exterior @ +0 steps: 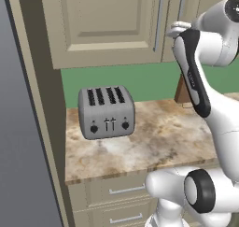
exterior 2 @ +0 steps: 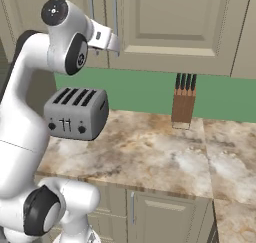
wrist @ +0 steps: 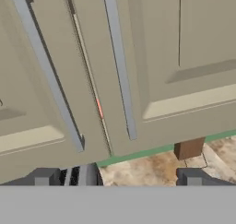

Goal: Open the cabinet. Pick the bar soap and place it next to the sink. Then close the cabinet.

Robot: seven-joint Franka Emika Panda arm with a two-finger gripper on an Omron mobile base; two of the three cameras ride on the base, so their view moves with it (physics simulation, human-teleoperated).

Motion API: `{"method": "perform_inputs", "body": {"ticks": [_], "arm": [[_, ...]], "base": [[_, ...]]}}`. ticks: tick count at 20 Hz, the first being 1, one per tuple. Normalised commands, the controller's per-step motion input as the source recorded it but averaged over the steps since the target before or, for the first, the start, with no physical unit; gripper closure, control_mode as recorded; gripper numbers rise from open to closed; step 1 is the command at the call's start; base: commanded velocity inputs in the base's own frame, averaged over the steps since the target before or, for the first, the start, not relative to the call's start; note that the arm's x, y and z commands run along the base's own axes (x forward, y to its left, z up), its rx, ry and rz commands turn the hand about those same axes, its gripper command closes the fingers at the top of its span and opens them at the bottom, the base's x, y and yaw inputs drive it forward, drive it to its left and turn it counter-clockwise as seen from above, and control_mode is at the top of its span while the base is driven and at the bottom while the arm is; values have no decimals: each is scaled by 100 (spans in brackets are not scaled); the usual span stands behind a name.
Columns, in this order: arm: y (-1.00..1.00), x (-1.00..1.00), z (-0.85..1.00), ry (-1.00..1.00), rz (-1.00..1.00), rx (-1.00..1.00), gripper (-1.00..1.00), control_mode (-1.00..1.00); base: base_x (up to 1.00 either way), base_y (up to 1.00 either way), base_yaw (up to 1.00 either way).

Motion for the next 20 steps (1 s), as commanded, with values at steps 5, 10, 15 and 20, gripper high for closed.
{"method": "perform_inputs", "body": {"ticks": [5, 10, 15, 20], "arm": [[-5, 54, 0, 0, 1, 0, -100, -100], [-10, 39, 0, 5, 2, 0, -100, -100], [-22, 21, 0, 0, 4, 0, -100, -100], [-17, 21, 0, 0, 4, 0, -100, -100]], "base": [[0, 0, 0], [0, 0, 0], [0, 0, 0], [0, 0, 0]]}}
